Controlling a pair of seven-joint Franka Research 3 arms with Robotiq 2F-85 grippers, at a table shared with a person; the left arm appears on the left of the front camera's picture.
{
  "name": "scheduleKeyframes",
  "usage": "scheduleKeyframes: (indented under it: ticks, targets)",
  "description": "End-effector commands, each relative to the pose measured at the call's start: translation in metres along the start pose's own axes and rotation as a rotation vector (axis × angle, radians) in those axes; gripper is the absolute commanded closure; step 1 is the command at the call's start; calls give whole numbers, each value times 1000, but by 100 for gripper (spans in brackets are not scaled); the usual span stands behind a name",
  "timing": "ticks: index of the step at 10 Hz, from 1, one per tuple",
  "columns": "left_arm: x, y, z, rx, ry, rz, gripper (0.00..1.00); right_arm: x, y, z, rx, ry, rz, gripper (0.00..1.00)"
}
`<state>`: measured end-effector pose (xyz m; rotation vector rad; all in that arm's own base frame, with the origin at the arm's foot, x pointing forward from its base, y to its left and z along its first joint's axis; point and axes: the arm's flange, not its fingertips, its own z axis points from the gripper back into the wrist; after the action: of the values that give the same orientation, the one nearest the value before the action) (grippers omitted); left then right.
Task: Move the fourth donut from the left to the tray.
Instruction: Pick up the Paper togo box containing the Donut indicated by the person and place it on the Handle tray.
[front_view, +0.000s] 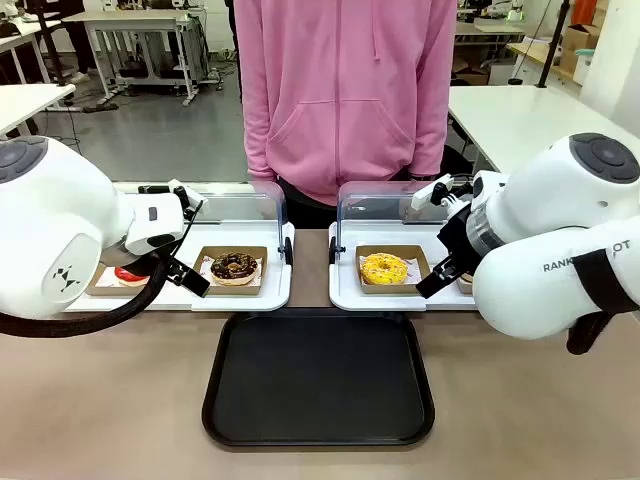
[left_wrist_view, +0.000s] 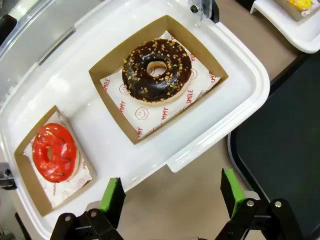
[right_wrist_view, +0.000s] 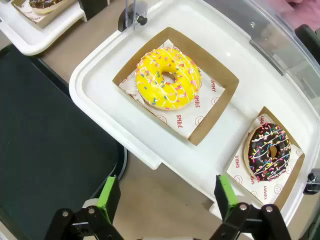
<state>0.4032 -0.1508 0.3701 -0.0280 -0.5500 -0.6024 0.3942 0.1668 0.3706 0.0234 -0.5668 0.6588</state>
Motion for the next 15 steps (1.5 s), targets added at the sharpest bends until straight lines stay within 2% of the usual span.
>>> scheduleKeyframes:
  ticks: [1, 9, 10, 12, 14, 15]
  targets:
    - [0, 0, 0, 0, -1, 0, 0, 0, 0, 0, 0, 0, 0, 0]
    - [0, 0, 0, 0, 0, 1, 0, 0, 0, 0, 0, 0, 1, 0]
    - [24, 15, 28, -95, -49, 7, 0, 27, -20, 22, 39, -32, -54, 0]
    - [53, 67, 70, -256, -40, 21, 0, 50, -69, 69, 130, -75, -88, 0]
    - [51, 117, 98, -448, -32, -27, 0, 38, -113, 104, 249, -112, -78, 0]
    - [40, 150, 110, -574, -46, -76, 0, 18, -149, 122, 300, -181, -80, 0]
